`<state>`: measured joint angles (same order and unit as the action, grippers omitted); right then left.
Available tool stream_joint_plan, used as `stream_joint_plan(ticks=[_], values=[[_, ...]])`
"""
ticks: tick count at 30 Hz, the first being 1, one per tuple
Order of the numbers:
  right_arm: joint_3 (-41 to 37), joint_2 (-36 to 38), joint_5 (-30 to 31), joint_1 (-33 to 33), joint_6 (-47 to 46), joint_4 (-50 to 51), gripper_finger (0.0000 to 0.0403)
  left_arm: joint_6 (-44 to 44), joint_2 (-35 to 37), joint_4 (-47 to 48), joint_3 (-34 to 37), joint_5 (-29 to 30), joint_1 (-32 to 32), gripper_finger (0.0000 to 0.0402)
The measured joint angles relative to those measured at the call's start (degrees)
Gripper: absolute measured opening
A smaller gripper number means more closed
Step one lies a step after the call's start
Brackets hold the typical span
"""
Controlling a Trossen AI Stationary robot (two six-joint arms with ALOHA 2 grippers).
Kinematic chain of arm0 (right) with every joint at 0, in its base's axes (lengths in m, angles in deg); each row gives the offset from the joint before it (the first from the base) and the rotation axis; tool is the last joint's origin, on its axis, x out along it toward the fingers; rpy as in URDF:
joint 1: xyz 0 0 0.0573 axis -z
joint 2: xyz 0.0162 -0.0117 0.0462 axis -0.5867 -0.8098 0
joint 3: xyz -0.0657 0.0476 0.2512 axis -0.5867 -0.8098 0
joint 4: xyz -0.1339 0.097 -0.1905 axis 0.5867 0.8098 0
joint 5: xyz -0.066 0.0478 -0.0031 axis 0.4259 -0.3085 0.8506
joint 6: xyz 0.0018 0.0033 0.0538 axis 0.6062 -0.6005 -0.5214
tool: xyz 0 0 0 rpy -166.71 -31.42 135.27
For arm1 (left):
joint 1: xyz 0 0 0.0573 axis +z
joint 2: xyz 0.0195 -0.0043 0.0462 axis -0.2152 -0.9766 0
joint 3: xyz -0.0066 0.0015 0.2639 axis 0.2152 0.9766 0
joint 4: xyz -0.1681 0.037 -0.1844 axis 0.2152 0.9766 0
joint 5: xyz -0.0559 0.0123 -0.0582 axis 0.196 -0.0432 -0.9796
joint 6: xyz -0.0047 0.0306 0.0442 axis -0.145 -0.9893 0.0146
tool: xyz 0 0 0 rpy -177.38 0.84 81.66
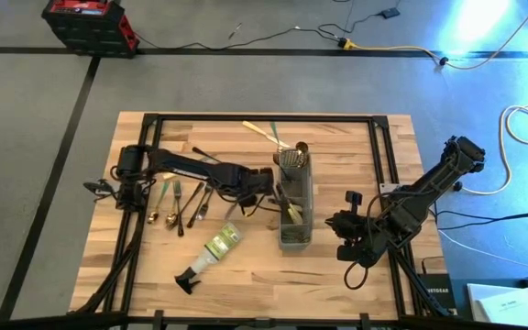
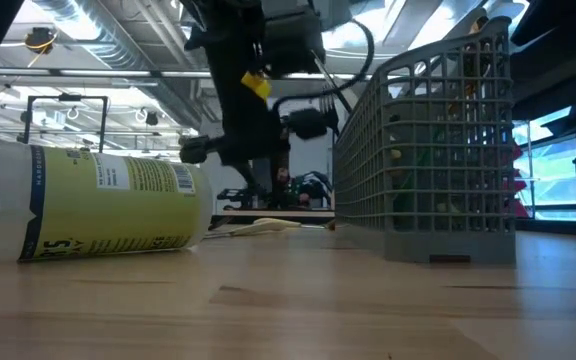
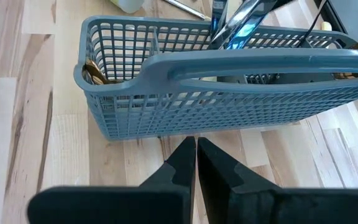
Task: Sort silverware
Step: Put the table knife into the silverware basket
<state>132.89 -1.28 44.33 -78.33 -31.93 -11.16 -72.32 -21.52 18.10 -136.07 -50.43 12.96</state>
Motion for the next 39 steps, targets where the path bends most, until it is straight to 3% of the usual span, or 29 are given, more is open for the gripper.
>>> stream_joint_plan(ticks=[10, 15, 18, 22, 27, 30, 35, 39], values=[[0.00, 0.00, -0.02, 0.00, -0.02, -0.10, 0.0000, 40.05, 11.13, 6.52, 0.25, -7.92, 3.07, 0.0086], [0.00, 0.00, -0.02, 0.00, -0.06, -0.43, 0.0000, 63.31, 15.19, -0.14, 3.70, -19.43, 4.59, 0.0086], [0.00, 0.00, -0.36, 0.00, -0.85, -0.42, 0.0000, 78.61, 15.35, -7.30, 8.64, -20.82, 4.65, 0.0086], [0.00, 0.00, -0.46, 0.00, -0.98, -0.40, 0.0000, 86.23, 15.35, -19.47, 18.20, -19.34, 2.34, 0.0083], [0.00, 0.00, -1.49, 0.00, -1.02, -0.27, 0.0000, 92.87, 17.62, -41.88, 31.14, -15.18, 1.67, 0.0073], [0.00, 0.00, -1.51, 0.00, -1.02, 0.00, 0.0000, 97.01, 18.23, -55.03, 36.58, -15.60, 1.58, 0.0073], [0.00, 0.00, -1.46, 0.02, -1.09, -0.20, 0.0000, 102.32, 16.58, -67.42, 43.87, -14.53, 1.61, 0.0075], [0.00, 0.00, -1.38, 0.02, -1.13, -0.49, 0.0000, 102.71, 16.60, -74.78, 46.66, -14.15, 1.61, 0.0101]])
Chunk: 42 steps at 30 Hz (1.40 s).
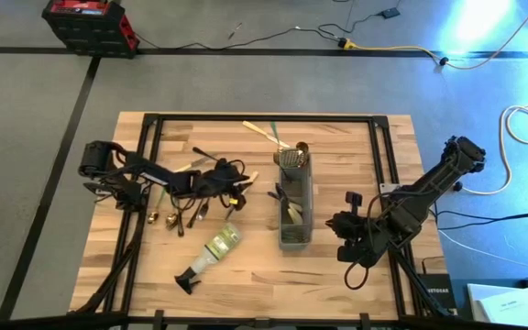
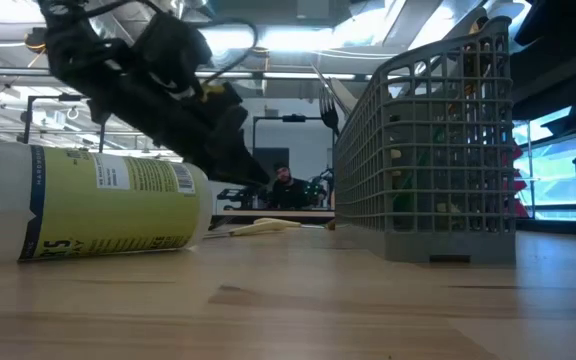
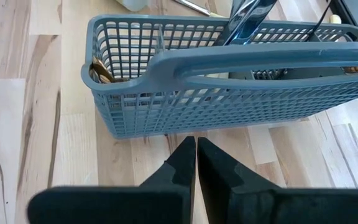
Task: Sort silverware
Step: Put the table knife into the silverware basket
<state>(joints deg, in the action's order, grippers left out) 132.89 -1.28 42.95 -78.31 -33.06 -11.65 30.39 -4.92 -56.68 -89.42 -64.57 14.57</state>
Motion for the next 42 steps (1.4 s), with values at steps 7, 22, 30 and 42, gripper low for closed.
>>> stream_joint_plan(ticks=[7, 22, 30, 42], values=[[0.00, 0.00, 0.90, 0.00, 0.02, 0.09, 0.0000, 0.14, -1.54, -0.65, 0.06, 1.70, 0.58, 0.0196], [-0.02, 0.00, 1.37, 0.04, -0.03, -0.24, 0.0000, 0.41, -12.65, -0.05, -4.93, 8.29, 2.51, 0.0272], [-0.02, 0.00, 1.46, 0.02, 0.02, -0.26, 0.0000, 3.05, -17.45, -2.89, -5.04, 7.31, 2.27, 0.0272], [-0.04, 0.00, 2.47, 0.02, 0.13, -0.28, 0.0000, 4.62, -17.45, -2.39, -5.04, 7.65, 1.54, 0.0202]])
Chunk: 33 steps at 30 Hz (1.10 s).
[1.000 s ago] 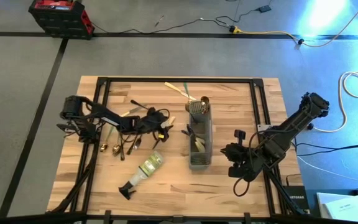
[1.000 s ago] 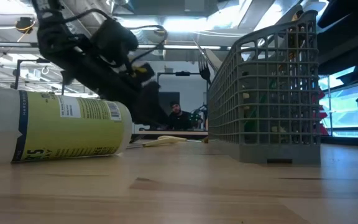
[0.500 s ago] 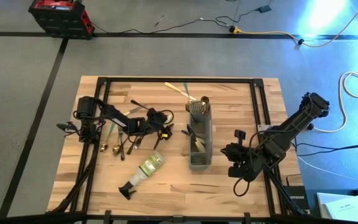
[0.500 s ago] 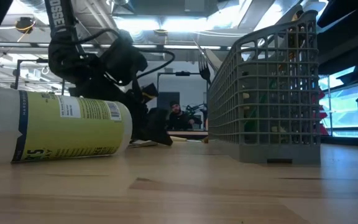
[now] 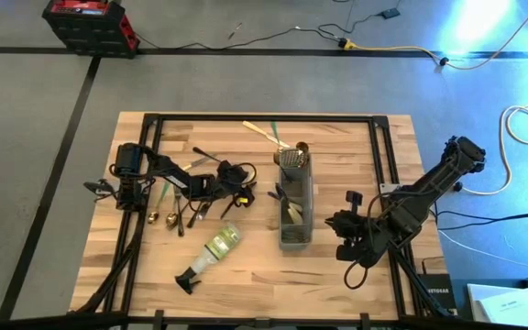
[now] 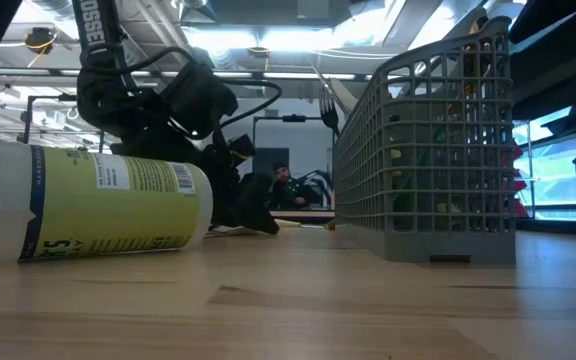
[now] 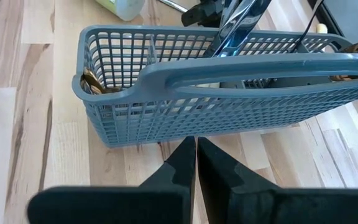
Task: Sort silverware
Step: Put the table knife into the silverware basket
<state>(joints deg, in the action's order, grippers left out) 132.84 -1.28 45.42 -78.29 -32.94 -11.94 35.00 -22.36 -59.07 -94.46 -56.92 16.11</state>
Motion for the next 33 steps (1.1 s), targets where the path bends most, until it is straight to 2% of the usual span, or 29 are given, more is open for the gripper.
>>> stream_joint_plan(ticks=[9, 18, 28, 33], values=[[0.00, 0.00, 0.02, 0.00, -0.02, -0.02, 0.0000, -0.31, 0.00, 2.36, -0.07, -2.18, 0.04, 0.0132], [0.00, 0.00, 0.50, 0.00, -0.02, -0.02, 0.0000, -1.41, -0.09, 0.32, 0.17, -4.79, 0.02, 0.0074], [0.00, 0.00, 0.48, -0.03, -0.02, -0.02, 0.0000, -1.94, -0.10, 0.39, 0.20, -5.63, 0.02, 0.0062], [0.00, 0.00, 0.48, -0.02, -0.02, -0.02, 0.0000, -3.41, 2.10, 1.44, 0.18, -6.04, 0.02, 0.0061]])
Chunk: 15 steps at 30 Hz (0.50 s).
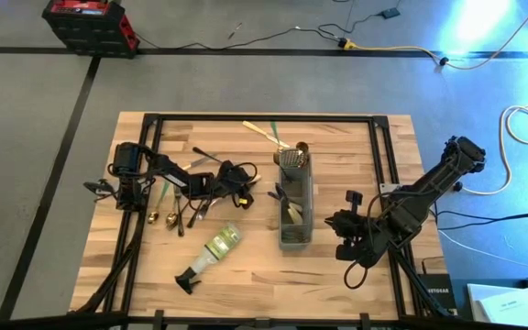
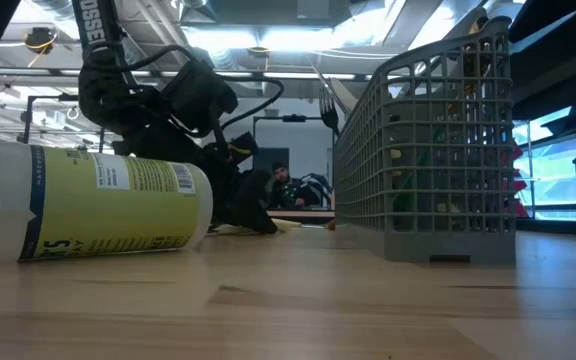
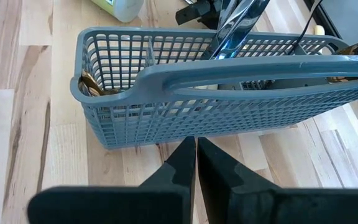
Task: Sort silverware
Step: Put the table knife into the silverware basket
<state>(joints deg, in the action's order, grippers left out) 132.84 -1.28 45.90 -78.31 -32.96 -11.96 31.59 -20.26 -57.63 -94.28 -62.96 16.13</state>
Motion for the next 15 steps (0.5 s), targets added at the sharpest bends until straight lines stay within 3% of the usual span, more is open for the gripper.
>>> stream_joint_plan(ticks=[15], values=[[0.00, 0.00, 0.02, 0.00, 0.00, 0.02, 0.0000, -4.49, 17.58, 16.38, 0.11, -0.53, -0.18, 0.0059]])
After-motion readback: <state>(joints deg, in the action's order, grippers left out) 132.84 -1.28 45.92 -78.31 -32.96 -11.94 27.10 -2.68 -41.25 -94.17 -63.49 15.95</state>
